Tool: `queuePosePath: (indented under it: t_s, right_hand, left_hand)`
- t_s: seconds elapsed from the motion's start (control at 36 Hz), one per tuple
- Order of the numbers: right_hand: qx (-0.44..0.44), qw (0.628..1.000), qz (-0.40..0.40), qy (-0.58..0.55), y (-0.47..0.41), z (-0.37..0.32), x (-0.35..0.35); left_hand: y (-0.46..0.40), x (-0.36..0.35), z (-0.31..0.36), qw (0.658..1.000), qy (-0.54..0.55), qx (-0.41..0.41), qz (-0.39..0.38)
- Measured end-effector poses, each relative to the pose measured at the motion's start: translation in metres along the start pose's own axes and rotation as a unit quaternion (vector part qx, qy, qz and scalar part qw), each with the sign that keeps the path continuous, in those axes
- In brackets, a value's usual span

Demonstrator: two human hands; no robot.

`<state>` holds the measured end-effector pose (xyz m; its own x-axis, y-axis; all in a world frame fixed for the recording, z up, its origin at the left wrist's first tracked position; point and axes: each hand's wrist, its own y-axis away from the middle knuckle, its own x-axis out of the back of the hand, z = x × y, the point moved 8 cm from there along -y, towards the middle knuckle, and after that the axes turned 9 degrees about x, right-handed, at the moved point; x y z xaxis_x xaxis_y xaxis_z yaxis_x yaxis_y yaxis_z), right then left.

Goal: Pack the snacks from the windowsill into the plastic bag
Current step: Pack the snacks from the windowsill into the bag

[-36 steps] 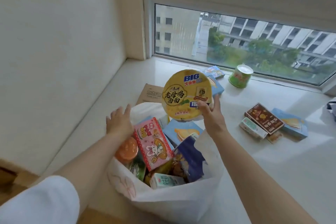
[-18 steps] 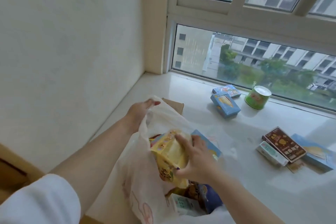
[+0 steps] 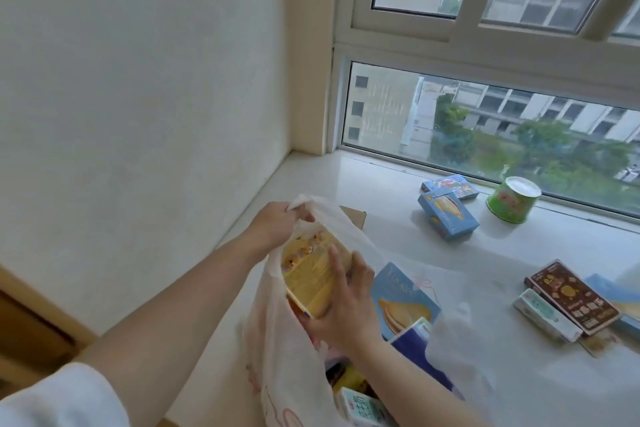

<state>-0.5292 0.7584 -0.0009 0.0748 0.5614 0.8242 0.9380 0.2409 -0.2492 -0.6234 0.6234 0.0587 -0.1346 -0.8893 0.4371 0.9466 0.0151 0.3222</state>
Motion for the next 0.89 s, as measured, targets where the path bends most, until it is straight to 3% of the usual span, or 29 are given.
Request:
queuePosePath:
  t_s: [0.14, 0.22, 0.36, 0.44, 0.53, 0.58, 0.61, 0.69, 0.72, 0.78, 0.83, 0.89]
  right_hand:
    - [0.078, 0.995, -0.038, 0.052, 0.020, -0.003, -0.025]
    - [0.026, 0.992, -0.111, 0.044, -0.004, 0.017, -0.027]
    - [-0.009, 0.990, -0.132, -0.053, -0.011, 0.022, -0.024]
    - [0.008, 0.986, -0.156, -0.056, 0.001, 0.007, -0.039]
    - [-0.017, 0.981, -0.191, -0.002, -0.015, 0.016, -0.030]
    - [-0.004, 0.985, -0.170, 0.035, -0.026, 0.018, -0.006]
    - [-0.008, 0.991, -0.121, 0.056, -0.026, 0.023, 0.010]
    - [-0.104, 0.974, 0.106, 0.169, -0.001, 0.062, 0.070]
    - [-0.172, 0.955, 0.094, 0.223, 0.013, 0.083, 0.082]
    - [-0.338, 0.902, -0.040, 0.267, 0.050, 0.132, 0.089]
    - [-0.472, 0.852, -0.091, 0.206, 0.091, 0.169, 0.091]
    - [-0.542, 0.830, -0.105, 0.080, 0.122, 0.190, 0.079]
  left_hand:
    - [0.003, 0.000, -0.007, 0.998, 0.051, 0.014, -0.019]
    - [0.009, -0.017, -0.011, 0.996, 0.066, 0.010, -0.054]
    - [0.001, -0.004, 0.007, 0.993, 0.113, -0.028, 0.006]
    - [0.001, -0.022, 0.005, 0.996, 0.079, -0.029, -0.014]
    - [0.007, -0.053, 0.001, 0.998, -0.026, -0.060, -0.021]
    - [0.004, -0.056, 0.005, 0.995, -0.049, -0.081, 0.015]
    - [0.002, -0.056, 0.006, 0.996, -0.045, -0.080, 0.024]
    - [-0.003, -0.057, 0.004, 0.995, -0.059, -0.074, 0.044]
    - [-0.004, -0.056, 0.001, 0.994, -0.063, -0.067, 0.050]
    - [-0.005, -0.053, -0.004, 0.994, -0.066, -0.060, 0.064]
    - [-0.007, -0.053, -0.006, 0.994, -0.059, -0.057, 0.066]
    - [-0.006, -0.054, -0.006, 0.996, -0.035, -0.052, 0.062]
